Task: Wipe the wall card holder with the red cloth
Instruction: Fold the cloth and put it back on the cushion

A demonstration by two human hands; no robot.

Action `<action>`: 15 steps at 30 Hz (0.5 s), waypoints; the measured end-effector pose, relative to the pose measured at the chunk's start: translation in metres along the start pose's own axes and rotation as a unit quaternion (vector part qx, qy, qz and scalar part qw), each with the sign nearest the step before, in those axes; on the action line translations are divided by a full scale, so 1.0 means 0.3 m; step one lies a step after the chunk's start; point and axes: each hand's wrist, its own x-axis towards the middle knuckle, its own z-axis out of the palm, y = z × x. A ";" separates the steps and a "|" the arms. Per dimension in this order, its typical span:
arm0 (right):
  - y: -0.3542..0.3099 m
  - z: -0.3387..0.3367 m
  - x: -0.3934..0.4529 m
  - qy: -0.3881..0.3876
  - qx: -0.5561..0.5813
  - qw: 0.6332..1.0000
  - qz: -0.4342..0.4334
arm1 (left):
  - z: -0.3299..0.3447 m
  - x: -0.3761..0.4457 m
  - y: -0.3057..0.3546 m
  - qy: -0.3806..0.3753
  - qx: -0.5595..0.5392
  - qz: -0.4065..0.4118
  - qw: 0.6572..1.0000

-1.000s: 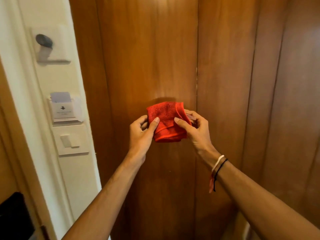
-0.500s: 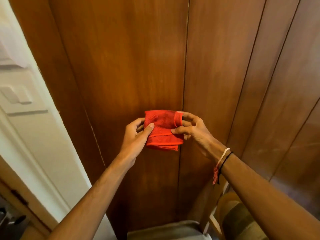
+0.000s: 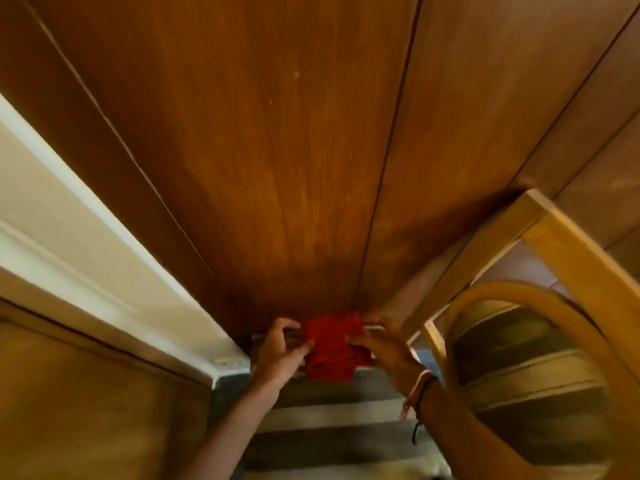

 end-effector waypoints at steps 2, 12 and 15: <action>0.153 0.029 0.057 -0.001 -0.018 0.999 0.050 | 0.065 0.022 -0.161 -0.002 0.009 -0.028 1.000; 0.625 0.110 0.256 -0.005 -0.113 0.987 0.114 | 0.251 0.098 -0.689 -0.030 0.135 -0.106 0.985; 0.650 0.120 0.263 -0.029 -0.106 0.985 0.135 | 0.252 0.114 -0.739 -0.078 0.167 -0.117 0.976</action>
